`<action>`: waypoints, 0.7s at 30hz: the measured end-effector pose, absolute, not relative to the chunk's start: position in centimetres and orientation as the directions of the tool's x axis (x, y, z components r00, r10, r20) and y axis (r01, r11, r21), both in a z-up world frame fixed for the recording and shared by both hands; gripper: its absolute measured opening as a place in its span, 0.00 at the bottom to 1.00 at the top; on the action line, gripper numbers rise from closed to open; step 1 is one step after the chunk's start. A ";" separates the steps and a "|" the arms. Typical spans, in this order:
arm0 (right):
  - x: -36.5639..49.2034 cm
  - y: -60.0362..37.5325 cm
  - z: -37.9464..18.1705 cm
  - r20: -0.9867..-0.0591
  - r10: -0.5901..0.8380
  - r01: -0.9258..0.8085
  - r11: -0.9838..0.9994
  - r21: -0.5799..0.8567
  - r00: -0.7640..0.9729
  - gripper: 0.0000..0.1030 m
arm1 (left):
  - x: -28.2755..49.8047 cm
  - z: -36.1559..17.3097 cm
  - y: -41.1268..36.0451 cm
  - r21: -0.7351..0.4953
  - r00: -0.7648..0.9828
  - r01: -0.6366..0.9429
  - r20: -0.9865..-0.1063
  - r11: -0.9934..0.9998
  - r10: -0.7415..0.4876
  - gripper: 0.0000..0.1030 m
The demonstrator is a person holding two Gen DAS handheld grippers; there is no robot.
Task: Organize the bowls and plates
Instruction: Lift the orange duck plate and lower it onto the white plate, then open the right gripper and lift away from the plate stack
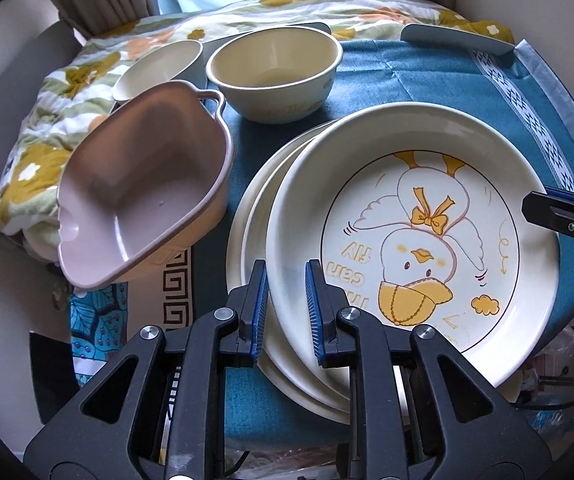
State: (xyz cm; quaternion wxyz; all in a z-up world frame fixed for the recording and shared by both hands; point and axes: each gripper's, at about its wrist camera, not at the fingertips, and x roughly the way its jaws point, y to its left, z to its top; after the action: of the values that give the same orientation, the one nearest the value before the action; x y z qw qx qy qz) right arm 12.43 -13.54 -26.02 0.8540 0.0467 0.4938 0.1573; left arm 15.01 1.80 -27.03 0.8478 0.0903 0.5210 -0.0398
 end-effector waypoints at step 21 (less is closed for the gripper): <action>12.9 -13.2 -25.7 -0.823 0.323 -0.248 0.941 0.228 0.468 0.13 | 15.1 -26.7 1.1 0.267 0.498 0.139 -0.851 0.954 0.166 0.16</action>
State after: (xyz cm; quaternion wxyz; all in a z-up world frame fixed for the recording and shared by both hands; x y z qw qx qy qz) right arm 12.92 -13.18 -25.74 0.8559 0.0384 0.4881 0.1667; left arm 15.06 1.08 -26.70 0.8519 0.1522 0.5011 0.0082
